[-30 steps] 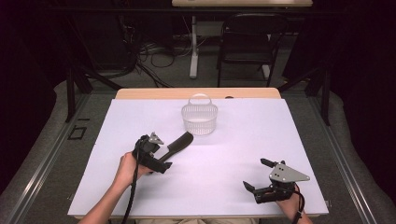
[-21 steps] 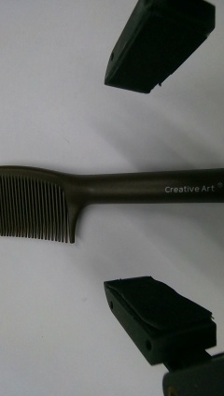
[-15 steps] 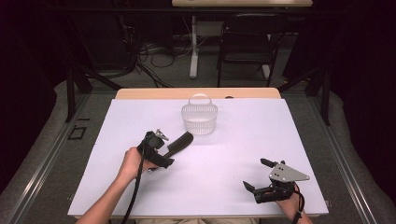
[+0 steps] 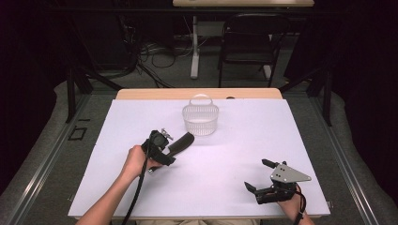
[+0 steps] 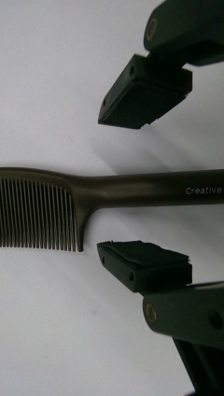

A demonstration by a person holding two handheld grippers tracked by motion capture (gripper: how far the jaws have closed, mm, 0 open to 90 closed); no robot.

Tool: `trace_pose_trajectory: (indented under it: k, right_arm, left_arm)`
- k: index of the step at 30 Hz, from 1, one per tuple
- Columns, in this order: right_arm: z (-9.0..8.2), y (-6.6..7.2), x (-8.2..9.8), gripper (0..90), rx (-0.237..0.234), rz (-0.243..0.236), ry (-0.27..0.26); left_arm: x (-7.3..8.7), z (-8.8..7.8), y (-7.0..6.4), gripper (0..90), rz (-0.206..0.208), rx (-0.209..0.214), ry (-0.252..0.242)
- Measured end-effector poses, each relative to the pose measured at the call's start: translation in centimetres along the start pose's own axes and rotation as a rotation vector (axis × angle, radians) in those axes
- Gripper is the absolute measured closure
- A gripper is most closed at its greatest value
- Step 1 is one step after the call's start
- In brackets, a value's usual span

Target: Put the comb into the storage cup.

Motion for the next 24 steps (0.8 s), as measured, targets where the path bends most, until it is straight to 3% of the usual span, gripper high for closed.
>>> trace_pose_trajectory:
  k: [11, 21, 24]
  right_arm:
    - [0.1, 0.0, 0.0, 0.0, 0.000, -0.007, 0.005]
    - [0.0, 0.0, 0.0, 0.1, 0.001, -0.007, 0.007]
    - [0.1, 0.0, 0.0, 0.1, 0.000, -0.008, 0.008]
  left_arm:
    - [0.0, 0.2, 0.1, 49.2, -0.005, 0.014, 0.030]
    - [0.1, 1.3, 0.6, 60.3, -0.026, 0.038, 0.095]
    - [0.0, 1.3, 0.6, 64.7, -0.034, 0.042, 0.083]
Point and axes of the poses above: each handheld gripper's, and its own axes: z roughly forward along the jaws, x roughly out of its underside, y roughly to its left, the point moved 7 cm from there along z, roughly forward along the jaws, and after that the axes turned 11 degrees about -x, right-handed, at the moved point
